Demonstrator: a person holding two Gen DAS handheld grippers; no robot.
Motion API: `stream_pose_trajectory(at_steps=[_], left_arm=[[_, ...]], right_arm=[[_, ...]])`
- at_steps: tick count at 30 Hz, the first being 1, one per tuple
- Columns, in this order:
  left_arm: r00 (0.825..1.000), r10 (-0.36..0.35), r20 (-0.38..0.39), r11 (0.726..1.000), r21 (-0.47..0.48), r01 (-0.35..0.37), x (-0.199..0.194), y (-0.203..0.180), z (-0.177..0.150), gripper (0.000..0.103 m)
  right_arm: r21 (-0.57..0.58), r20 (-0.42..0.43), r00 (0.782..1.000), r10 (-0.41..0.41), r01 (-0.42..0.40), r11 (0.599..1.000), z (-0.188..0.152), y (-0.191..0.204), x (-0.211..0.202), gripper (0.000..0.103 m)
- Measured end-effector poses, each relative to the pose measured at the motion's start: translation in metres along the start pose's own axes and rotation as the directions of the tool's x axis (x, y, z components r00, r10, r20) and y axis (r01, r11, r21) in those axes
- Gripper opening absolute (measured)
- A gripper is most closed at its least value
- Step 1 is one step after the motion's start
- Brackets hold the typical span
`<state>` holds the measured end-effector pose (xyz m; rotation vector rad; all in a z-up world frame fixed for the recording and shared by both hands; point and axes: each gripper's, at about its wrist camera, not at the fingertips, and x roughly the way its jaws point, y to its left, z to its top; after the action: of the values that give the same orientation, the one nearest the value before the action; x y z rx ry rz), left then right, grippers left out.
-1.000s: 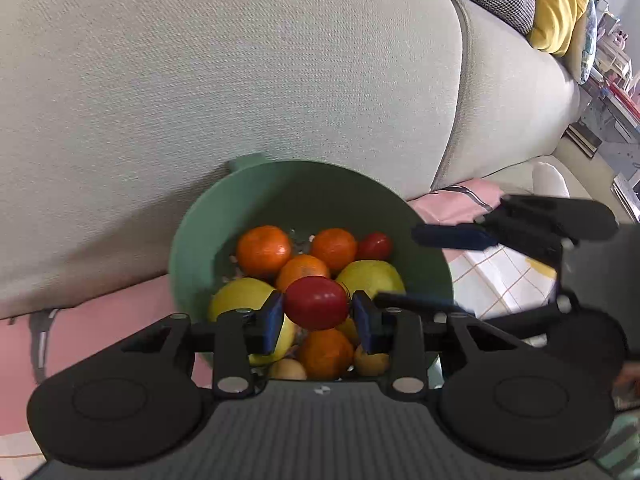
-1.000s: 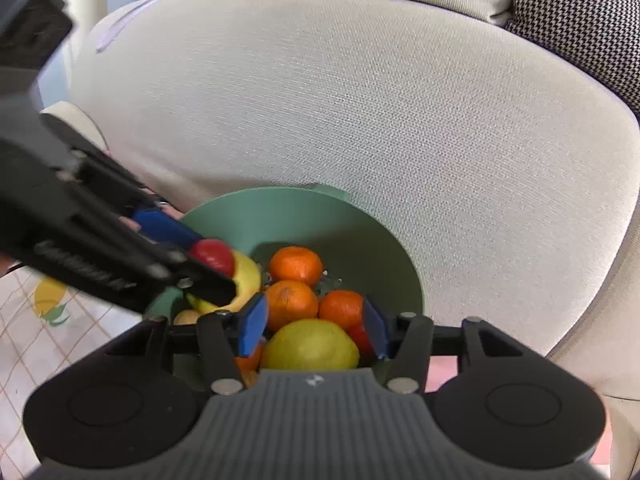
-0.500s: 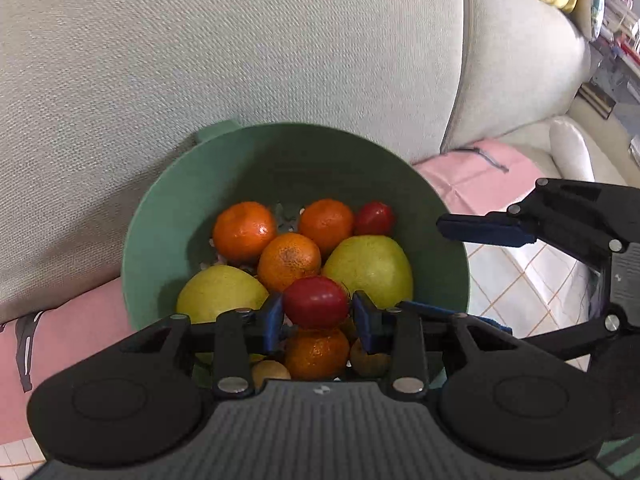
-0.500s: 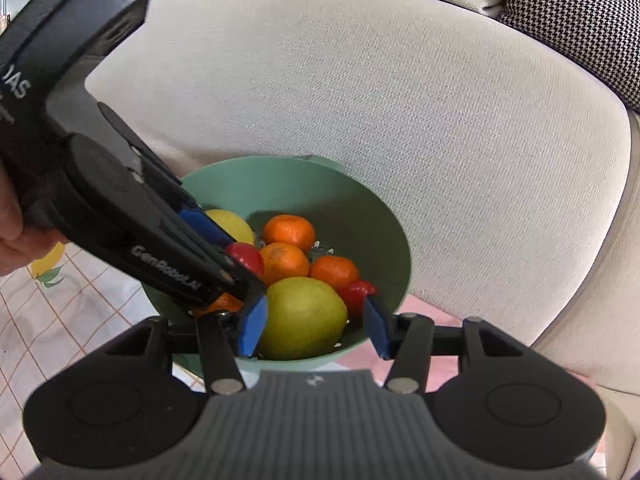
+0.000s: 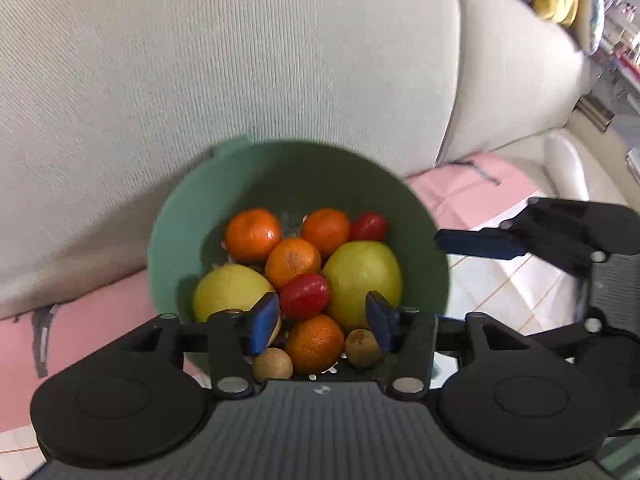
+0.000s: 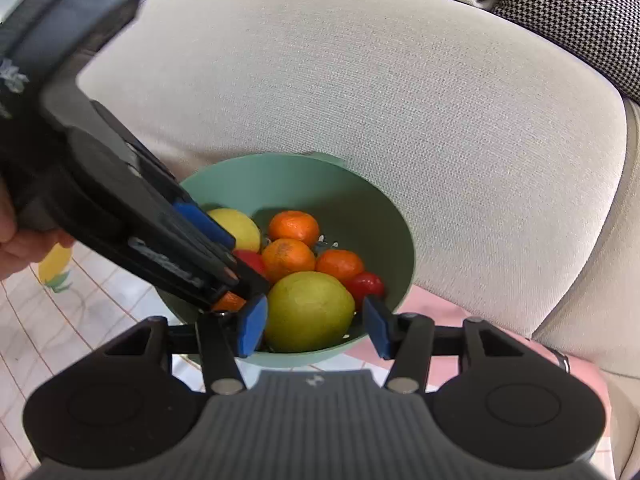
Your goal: Organize fruits
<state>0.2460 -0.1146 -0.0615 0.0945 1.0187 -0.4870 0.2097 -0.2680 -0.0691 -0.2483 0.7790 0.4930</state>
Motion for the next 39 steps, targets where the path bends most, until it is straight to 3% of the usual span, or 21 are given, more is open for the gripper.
stream_pose_trajectory(at_steps=[6, 14, 19, 23, 27, 31, 34, 39], left_arm=[[0.992, 0.029, 0.120, 0.999, -0.029, -0.026, -0.061, -0.001, -0.010, 0.064], [0.955, 0.130, 0.267, 0.987, -0.122, -0.100, -0.147, -0.001, -0.051, 0.068], [0.912, 0.228, 0.340, 0.970, -0.162, -0.182, -0.184, -0.007, -0.080, 0.069], [0.863, 0.324, 0.387, 0.946, -0.152, -0.287, -0.208, -0.017, -0.102, 0.075], [0.828, 0.377, 0.415, 0.926, -0.142, -0.350, -0.227, -0.029, -0.122, 0.086], [0.799, 0.416, 0.435, 0.908, -0.158, -0.387, -0.237, -0.039, -0.142, 0.091], [0.793, 0.430, 0.431, 0.902, -0.183, -0.390, -0.242, -0.039, -0.159, 0.091], [0.808, 0.427, 0.405, 0.904, -0.221, -0.367, -0.237, -0.035, -0.179, 0.091]], right_arm=[[0.043, 0.041, 0.999, -0.010, 0.009, 0.999, 0.015, 0.011, -0.028, 0.062], [0.126, 0.094, 0.995, -0.035, 0.022, 0.992, 0.030, 0.041, -0.084, 0.075], [0.176, 0.153, 0.986, -0.061, 0.033, 0.984, 0.032, 0.065, -0.126, 0.081], [0.229, 0.216, 0.971, -0.097, 0.047, 0.972, 0.025, 0.085, -0.156, 0.087], [0.301, 0.260, 0.957, -0.126, 0.043, 0.953, 0.014, 0.105, -0.181, 0.089], [0.329, 0.286, 0.942, -0.175, 0.075, 0.941, 0.000, 0.127, -0.201, 0.091], [0.348, 0.299, 0.930, -0.214, 0.102, 0.932, -0.014, 0.141, -0.210, 0.094], [0.359, 0.297, 0.921, -0.252, 0.137, 0.923, -0.036, 0.159, -0.214, 0.097]])
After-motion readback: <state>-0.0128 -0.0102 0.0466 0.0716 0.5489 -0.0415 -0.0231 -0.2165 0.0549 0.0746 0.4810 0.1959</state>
